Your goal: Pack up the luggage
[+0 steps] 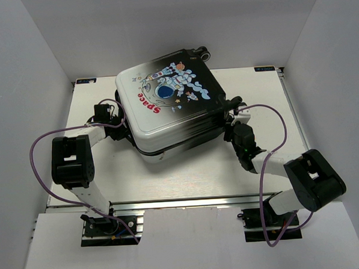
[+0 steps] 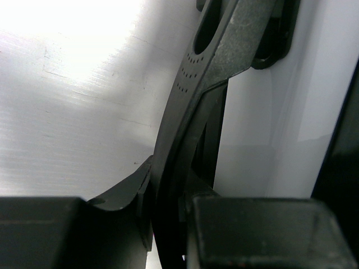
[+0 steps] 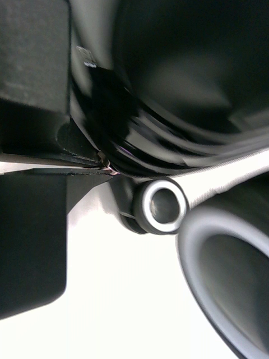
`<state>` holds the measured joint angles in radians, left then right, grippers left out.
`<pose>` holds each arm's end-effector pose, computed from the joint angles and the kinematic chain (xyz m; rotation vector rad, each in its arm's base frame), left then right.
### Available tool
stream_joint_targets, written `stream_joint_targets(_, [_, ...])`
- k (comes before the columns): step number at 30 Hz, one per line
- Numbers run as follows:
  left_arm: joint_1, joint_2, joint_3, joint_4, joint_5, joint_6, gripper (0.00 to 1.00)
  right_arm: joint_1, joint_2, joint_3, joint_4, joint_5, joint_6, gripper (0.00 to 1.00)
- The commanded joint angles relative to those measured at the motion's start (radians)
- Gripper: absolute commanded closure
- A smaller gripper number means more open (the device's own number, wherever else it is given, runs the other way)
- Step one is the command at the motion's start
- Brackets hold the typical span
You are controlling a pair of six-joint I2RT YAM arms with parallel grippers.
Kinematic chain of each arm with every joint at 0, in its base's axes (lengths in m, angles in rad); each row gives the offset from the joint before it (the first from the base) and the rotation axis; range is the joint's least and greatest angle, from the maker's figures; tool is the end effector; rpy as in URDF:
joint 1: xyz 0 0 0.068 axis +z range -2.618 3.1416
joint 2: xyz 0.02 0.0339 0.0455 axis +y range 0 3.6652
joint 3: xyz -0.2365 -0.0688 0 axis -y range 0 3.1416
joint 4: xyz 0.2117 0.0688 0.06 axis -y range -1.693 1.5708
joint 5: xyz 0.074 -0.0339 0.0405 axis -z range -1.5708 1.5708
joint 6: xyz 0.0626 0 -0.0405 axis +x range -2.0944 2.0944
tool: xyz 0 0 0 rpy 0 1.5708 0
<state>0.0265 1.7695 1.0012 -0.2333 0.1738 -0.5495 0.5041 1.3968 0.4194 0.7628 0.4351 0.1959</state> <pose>0.3339 -0.0020 0.1271 -0.6763 2.5167 -0.4163 0.2535 0.1097 0.1766 0.0391 1.7662 0.1193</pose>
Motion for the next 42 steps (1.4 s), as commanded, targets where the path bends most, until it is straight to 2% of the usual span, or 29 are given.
stream_joint_targets(1, [0.130,0.065,-0.045,-0.192,-0.243,0.034,1.00,-0.117,0.036,0.082,-0.017,0.117,0.071,1.00])
stream_joint_targets(9, [0.178,0.108,-0.016,-0.192,-0.224,0.043,1.00,-0.251,0.111,0.145,0.026,-0.008,0.131,1.00])
stream_joint_targets(10, [0.187,0.114,-0.013,-0.187,-0.218,0.048,1.00,-0.277,0.116,0.154,0.030,-0.089,0.128,1.00])
stream_joint_targets(13, [0.196,0.130,0.005,-0.186,-0.220,0.057,1.00,-0.321,0.143,0.211,-0.023,-0.203,0.068,1.00])
stream_joint_targets(15, [0.196,0.134,0.013,-0.186,-0.223,0.068,1.00,-0.366,0.178,0.246,-0.051,-0.362,0.018,1.00])
stream_joint_targets(16, [0.205,0.139,0.020,-0.184,-0.223,0.072,1.00,-0.383,0.206,0.298,-0.122,-0.478,0.007,1.00])
stream_joint_targets(19, [0.214,0.154,0.042,-0.198,-0.235,0.080,1.00,-0.447,0.248,0.352,-0.205,-0.632,0.013,1.00])
stream_joint_targets(22, [0.214,0.168,0.051,-0.201,-0.237,0.089,1.00,-0.531,0.300,0.424,-0.279,-0.680,-0.001,1.00])
stream_joint_targets(24, [0.224,0.173,0.054,-0.201,-0.235,0.098,1.00,-0.576,0.310,0.443,-0.258,-0.729,-0.007,1.00])
stream_joint_targets(25, [0.224,0.177,0.060,-0.204,-0.237,0.100,1.00,-0.587,0.326,0.455,-0.254,-0.804,-0.024,1.00])
stream_joint_targets(30, [0.224,0.199,0.094,-0.216,-0.240,0.128,1.00,-0.599,0.409,0.602,-0.229,-0.978,-0.075,1.00])
stream_joint_targets(35, [0.224,0.240,0.135,-0.225,-0.247,0.148,1.00,-0.602,0.560,0.742,-0.162,-0.963,-0.037,1.00])
stream_joint_targets(42, [0.233,0.277,0.154,-0.215,-0.220,0.169,1.00,-0.598,0.674,0.818,0.087,-0.776,0.158,1.00])
